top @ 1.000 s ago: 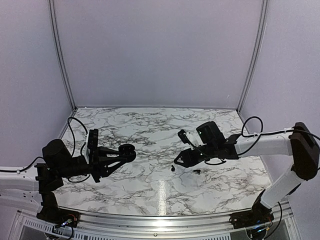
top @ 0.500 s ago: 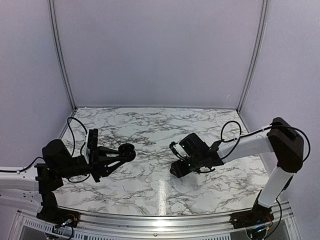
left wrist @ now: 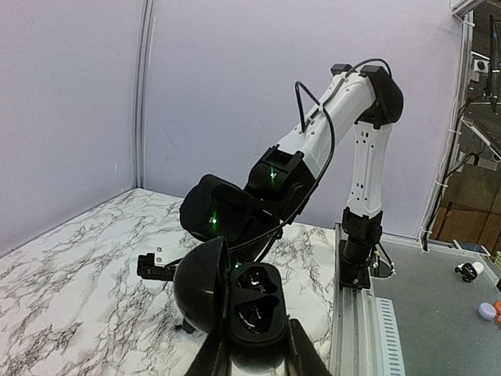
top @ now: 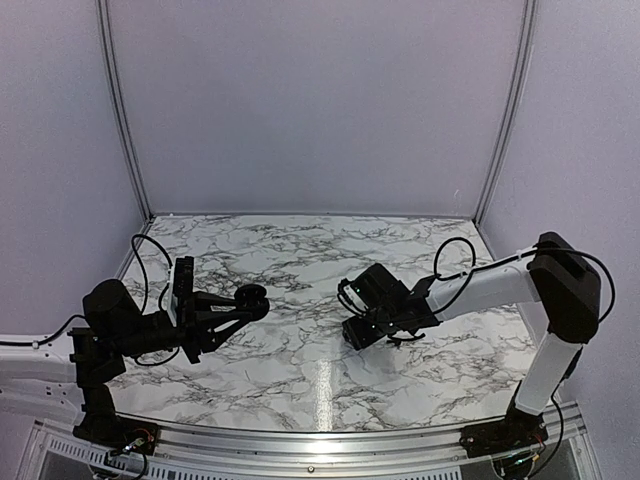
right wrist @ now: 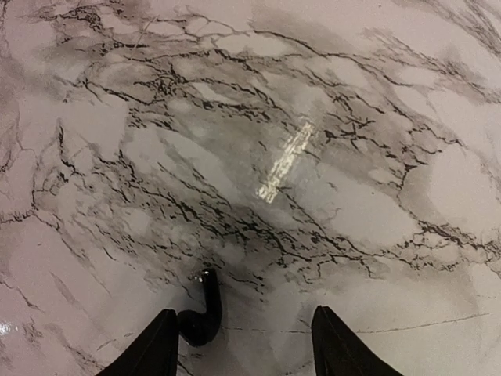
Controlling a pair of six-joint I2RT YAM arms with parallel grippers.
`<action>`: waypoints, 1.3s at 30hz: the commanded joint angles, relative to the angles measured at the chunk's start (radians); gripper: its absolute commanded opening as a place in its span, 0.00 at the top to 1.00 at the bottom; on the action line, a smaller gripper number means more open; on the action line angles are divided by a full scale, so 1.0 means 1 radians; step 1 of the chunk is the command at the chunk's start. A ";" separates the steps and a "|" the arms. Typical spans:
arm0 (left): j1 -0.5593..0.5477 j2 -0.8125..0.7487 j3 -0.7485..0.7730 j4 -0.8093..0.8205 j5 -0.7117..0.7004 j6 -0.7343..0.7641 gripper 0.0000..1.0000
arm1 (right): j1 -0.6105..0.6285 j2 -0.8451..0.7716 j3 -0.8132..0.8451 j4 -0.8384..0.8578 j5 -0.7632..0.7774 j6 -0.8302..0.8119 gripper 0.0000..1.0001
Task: Insert the wireless bluetooth earbuds into the charging case
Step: Pick up the left earbud from the center of the board.
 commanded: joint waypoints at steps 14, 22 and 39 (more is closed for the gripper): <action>-0.005 -0.019 -0.006 0.000 -0.025 0.018 1.00 | -0.015 -0.062 -0.009 -0.009 -0.029 -0.069 0.50; -0.005 -0.017 -0.006 -0.001 -0.033 0.020 1.00 | -0.019 -0.065 -0.020 0.018 -0.117 -0.062 0.58; -0.005 -0.020 -0.007 -0.003 -0.041 0.020 1.00 | -0.018 0.002 -0.003 0.017 -0.071 -0.043 0.71</action>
